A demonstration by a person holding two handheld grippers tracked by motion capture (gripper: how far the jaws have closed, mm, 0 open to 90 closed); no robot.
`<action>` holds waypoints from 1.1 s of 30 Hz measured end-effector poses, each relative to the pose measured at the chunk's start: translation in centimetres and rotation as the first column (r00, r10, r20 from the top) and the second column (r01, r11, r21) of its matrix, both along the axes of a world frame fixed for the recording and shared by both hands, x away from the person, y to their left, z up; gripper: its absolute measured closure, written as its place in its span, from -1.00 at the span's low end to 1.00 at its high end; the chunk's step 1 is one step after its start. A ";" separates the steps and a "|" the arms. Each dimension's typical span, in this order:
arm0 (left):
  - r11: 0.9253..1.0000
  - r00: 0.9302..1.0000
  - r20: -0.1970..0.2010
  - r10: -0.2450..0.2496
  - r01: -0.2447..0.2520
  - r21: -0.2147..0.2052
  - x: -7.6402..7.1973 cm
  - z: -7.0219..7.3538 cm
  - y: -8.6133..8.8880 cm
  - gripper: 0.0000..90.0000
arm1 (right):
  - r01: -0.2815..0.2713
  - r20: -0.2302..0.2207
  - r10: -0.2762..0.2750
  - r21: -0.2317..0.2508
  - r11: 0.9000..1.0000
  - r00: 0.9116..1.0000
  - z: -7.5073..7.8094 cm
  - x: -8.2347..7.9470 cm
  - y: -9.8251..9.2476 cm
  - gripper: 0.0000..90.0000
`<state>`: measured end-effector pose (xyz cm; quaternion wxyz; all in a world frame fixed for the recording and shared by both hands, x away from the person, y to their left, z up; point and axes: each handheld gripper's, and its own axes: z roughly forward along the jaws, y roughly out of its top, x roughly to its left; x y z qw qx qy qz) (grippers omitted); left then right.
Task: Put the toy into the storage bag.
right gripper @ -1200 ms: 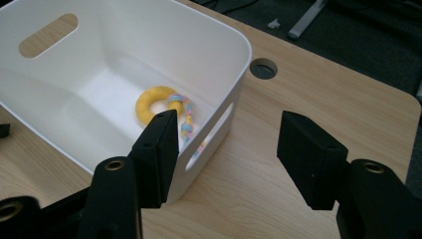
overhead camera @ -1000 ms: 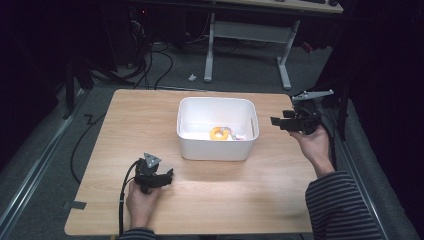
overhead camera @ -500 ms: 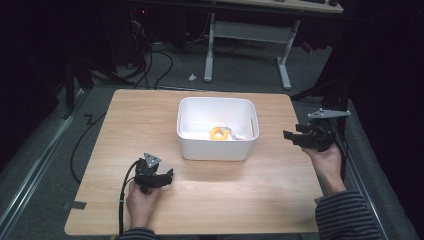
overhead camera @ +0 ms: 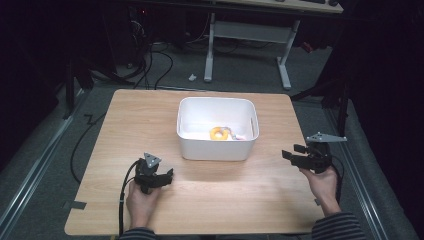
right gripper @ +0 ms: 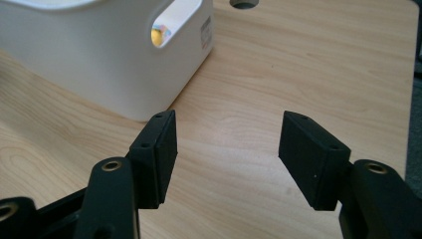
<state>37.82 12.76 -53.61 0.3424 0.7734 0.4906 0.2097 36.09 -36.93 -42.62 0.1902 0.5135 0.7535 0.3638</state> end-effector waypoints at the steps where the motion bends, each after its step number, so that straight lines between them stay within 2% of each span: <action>1: 1.000 1.000 0.000 0.000 0.000 0.000 0.0 0.0 0.0 -0.53 | 0.001 0.000 -0.001 0.000 1.000 1.000 -0.7 -0.3 0.2 -0.10; 3: 1.000 1.000 0.000 0.000 0.000 0.000 0.0 0.0 0.0 -0.53 | 0.001 -0.006 -0.001 -0.018 1.000 1.000 -1.2 -0.5 0.5 -0.10; 10: 1.000 1.000 0.000 0.000 0.000 0.000 0.0 0.0 0.0 -0.53 | -0.007 -0.022 0.006 -0.032 0.999 1.000 -3.0 -0.8 1.4 -0.11; 13: 1.000 1.000 0.000 0.000 0.000 0.000 0.0 0.0 0.0 -0.53 | -0.019 -0.021 0.018 -0.056 0.998 1.000 -3.9 -0.8 2.7 -0.10; 16: 1.000 1.000 0.000 0.000 0.000 0.000 0.0 0.0 0.0 -0.53 | -0.037 -0.040 0.034 -0.068 0.997 0.999 -4.9 -0.5 3.7 -0.11; 18: 1.000 1.000 0.000 0.000 0.000 0.000 0.0 0.0 0.0 -0.53 | -0.043 -0.037 0.040 -0.080 0.996 0.999 -5.3 -0.3 4.0 -0.11; 19: 1.000 1.000 0.000 0.001 -0.001 0.000 0.0 0.0 0.0 -0.53 | -0.045 -0.039 0.041 -0.098 0.994 0.998 -6.1 -0.1 4.7 -0.11; 25: 1.000 1.000 0.000 0.000 0.000 0.000 0.0 0.0 0.0 -0.53 | -0.062 -0.058 0.055 -0.121 0.991 0.997 -8.4 1.0 6.4 -0.10; 28: 1.000 1.000 0.000 0.001 -0.001 -0.001 0.0 0.0 0.0 -0.53 | -0.062 -0.051 0.057 -0.107 0.992 0.997 -9.1 1.3 6.7 -0.12; 30: 1.000 1.000 0.000 0.001 -0.001 -0.001 0.0 0.0 0.0 -0.53 | -0.075 -0.057 0.069 -0.123 0.989 0.996 -9.7 1.5 7.0 -0.19; 31: 1.000 1.000 0.000 0.001 -0.001 0.000 0.0 0.0 0.0 -0.53 | -0.079 -0.024 0.076 -0.128 0.989 0.997 -10.0 1.4 7.1 -0.20; 32: 1.000 1.000 0.000 0.001 -0.001 0.000 0.0 0.0 0.0 -0.53 | -0.079 -0.024 0.076 -0.128 0.989 0.997 -10.0 1.4 7.1 -0.20; 33: 1.000 1.000 0.001 0.001 -0.001 0.000 0.0 0.0 0.0 -0.53 | -0.099 0.009 0.100 -0.109 0.989 0.995 -10.4 1.4 7.2 -0.23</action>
